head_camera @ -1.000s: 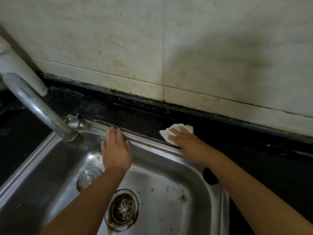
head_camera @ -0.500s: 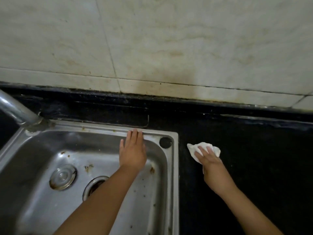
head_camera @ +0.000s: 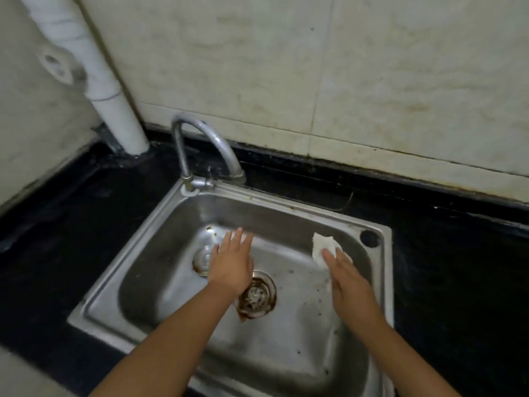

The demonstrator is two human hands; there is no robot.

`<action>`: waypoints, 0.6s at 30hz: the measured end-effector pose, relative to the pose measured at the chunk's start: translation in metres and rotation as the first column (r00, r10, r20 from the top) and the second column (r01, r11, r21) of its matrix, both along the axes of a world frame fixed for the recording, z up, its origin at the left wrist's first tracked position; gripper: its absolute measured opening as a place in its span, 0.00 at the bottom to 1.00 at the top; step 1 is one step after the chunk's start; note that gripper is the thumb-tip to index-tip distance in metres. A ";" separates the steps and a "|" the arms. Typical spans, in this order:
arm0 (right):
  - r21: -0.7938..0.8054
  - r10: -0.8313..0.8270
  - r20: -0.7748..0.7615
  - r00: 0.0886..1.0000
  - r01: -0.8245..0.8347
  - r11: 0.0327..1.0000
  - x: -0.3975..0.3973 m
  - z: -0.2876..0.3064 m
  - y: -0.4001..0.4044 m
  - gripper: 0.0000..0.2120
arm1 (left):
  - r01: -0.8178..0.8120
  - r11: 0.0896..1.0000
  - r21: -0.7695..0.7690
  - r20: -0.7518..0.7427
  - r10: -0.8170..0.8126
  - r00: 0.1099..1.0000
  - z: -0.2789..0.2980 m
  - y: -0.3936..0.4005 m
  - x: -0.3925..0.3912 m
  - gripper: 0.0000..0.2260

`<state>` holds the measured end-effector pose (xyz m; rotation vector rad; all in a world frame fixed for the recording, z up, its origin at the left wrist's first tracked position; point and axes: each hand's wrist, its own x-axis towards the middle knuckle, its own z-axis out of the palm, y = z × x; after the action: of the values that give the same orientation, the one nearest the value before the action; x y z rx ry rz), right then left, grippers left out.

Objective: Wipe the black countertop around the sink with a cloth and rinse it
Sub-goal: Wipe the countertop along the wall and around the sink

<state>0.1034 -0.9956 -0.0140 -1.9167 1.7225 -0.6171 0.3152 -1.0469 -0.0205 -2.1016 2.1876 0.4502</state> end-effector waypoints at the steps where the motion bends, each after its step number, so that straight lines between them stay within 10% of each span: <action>1: -0.029 0.025 -0.036 0.999 -0.026 0.999 0.018 0.002 -0.002 0.24 | -0.017 1.000 0.000 -0.001 0.017 1.000 0.002 0.004 0.019 0.24; 18: -0.084 0.229 -0.220 0.948 -0.253 0.964 0.387 0.017 -0.164 0.24 | -0.148 0.987 -0.062 -0.009 0.147 0.989 0.001 -0.036 0.332 0.23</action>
<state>0.4901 -1.1601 0.0030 -2.2985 1.5644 -0.4412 0.6474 -1.0831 -0.0192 -2.3079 2.0837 0.4018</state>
